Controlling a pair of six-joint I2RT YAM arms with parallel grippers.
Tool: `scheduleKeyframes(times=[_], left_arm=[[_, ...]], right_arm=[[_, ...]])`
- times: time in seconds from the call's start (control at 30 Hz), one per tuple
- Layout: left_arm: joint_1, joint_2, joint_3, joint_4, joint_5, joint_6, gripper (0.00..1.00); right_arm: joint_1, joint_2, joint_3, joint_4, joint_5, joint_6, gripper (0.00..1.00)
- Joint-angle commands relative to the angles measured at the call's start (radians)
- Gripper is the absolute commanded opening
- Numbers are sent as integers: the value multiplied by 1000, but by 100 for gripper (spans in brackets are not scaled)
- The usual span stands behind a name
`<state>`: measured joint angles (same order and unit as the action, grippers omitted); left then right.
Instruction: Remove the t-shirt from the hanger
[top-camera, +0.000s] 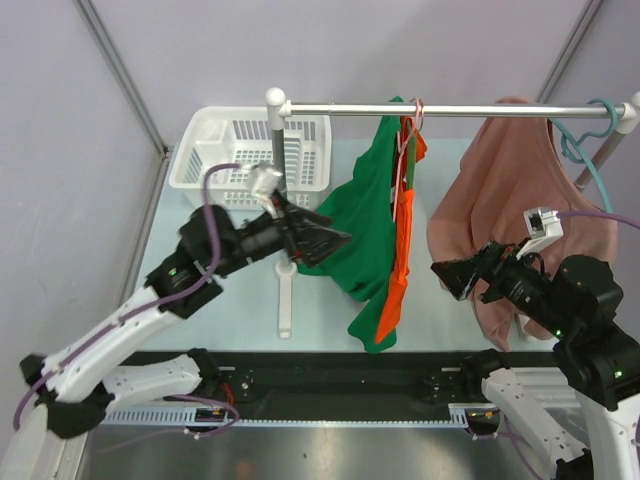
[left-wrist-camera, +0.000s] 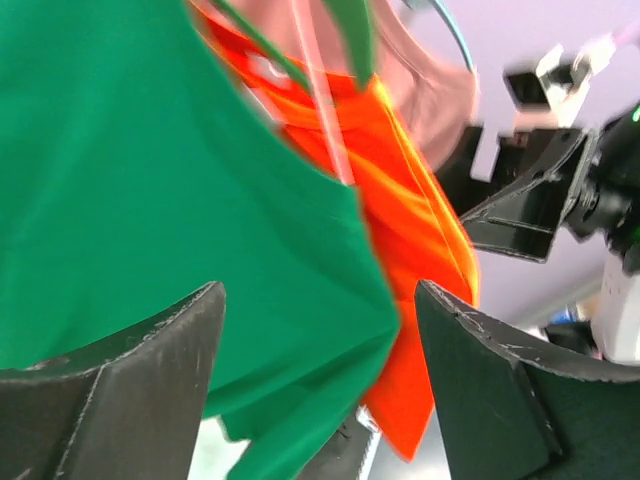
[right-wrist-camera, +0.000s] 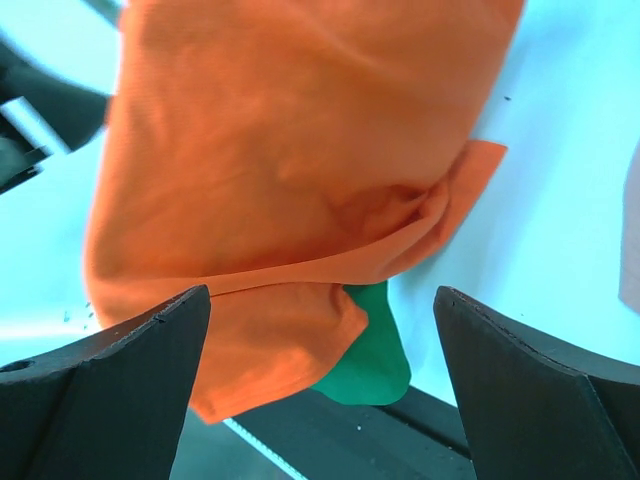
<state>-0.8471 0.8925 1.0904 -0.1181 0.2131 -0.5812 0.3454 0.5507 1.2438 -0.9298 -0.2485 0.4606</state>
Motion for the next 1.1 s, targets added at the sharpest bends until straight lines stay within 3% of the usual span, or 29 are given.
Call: scheduleKeyframes(times=[0.0,0.13,0.33,0.67,0.8,1.07], left_arm=[[-98,183,215,-34,-76,89,79],[-98,296,289,-45,-179,57,66],[-99,425,367,18,-126,4,54],[-124,468,365,145,-106,-26,54],[-142,424,289,215,-155,-35,53],[-152,476,338,201,-158,-29,38]], right_arm=[[4,23,78,-27,-80,-53,99],[3,40,123,-40,-86,-59,100],[1,54,178,-50,-100,-62,100],[3,41,186,-55,-120,-57,100],[3,31,184,-72,-109,-68,100],[3,32,177,-66,-133,-71,100]])
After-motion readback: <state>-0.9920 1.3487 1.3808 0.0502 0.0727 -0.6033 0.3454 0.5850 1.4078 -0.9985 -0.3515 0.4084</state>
